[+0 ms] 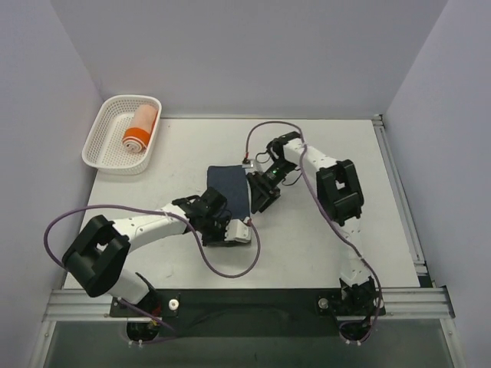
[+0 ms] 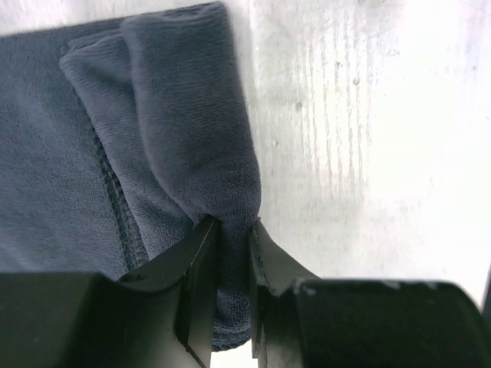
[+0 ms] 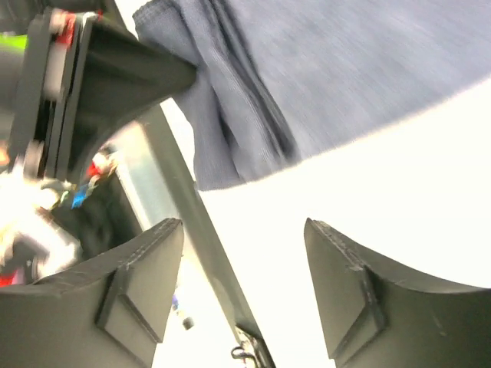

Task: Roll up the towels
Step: Roll the towel

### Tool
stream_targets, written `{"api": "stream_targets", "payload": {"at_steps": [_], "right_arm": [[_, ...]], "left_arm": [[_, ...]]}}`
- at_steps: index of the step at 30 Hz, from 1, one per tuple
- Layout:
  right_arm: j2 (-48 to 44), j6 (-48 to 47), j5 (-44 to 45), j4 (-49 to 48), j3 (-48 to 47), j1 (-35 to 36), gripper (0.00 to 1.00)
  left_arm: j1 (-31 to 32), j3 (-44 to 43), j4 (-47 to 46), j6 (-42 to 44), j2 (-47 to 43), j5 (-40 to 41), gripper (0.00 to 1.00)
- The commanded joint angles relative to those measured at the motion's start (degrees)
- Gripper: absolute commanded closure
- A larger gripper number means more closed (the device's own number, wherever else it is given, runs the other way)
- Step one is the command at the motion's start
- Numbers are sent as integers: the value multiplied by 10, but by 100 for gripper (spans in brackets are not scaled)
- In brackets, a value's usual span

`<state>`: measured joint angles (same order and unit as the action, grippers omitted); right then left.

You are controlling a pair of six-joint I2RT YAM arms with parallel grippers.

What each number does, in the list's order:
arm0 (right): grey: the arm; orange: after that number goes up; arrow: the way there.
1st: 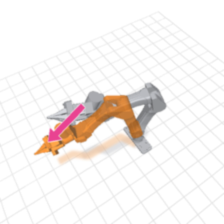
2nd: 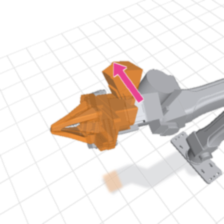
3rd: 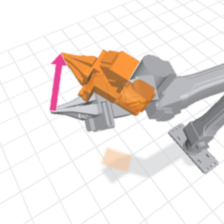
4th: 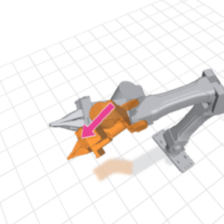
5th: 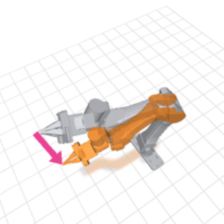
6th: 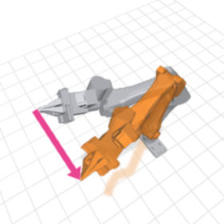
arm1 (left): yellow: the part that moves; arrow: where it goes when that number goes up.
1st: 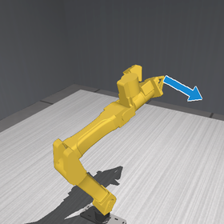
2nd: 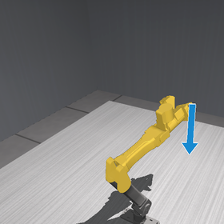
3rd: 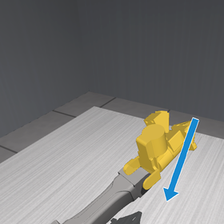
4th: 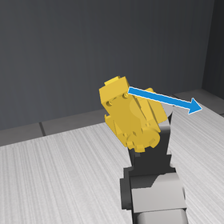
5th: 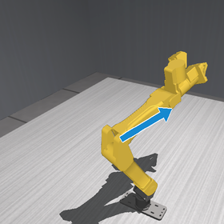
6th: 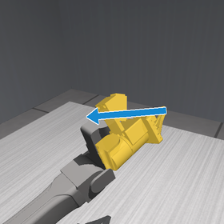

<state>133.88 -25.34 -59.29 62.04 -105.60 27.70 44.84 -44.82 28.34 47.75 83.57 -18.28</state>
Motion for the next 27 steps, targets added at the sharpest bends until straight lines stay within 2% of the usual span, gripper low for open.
{"api": "stream_targets", "payload": {"at_steps": [1,5,8,11,15,18,21,22,23,27], "right_arm": [[-117,10,70,-10,37,-53,34],[-228,12,124,-17,77,-83,32],[-291,15,183,-13,101,-87,32],[-371,0,200,-9,133,-82,33],[-447,-19,193,-10,211,-64,41],[-485,-31,198,-15,246,-13,48],[-509,-14,247,-53,261,66,51],[-510,-9,288,-67,268,85,51],[-501,-7,304,-78,268,122,52],[-440,-3,387,-144,248,189,52]], "left_arm": [[-55,-38,166,24,58,-79,82],[-113,-123,241,52,150,-160,77],[-149,-191,326,79,222,-178,77],[-181,-245,377,109,293,-196,76],[-209,-354,450,130,380,-210,76],[-222,-419,490,134,440,-221,75],[-230,-460,516,131,490,-226,72],[-230,-484,522,126,501,-226,72],[-230,-494,529,122,519,-227,72],[-234,-537,543,105,552,-226,69]]}}
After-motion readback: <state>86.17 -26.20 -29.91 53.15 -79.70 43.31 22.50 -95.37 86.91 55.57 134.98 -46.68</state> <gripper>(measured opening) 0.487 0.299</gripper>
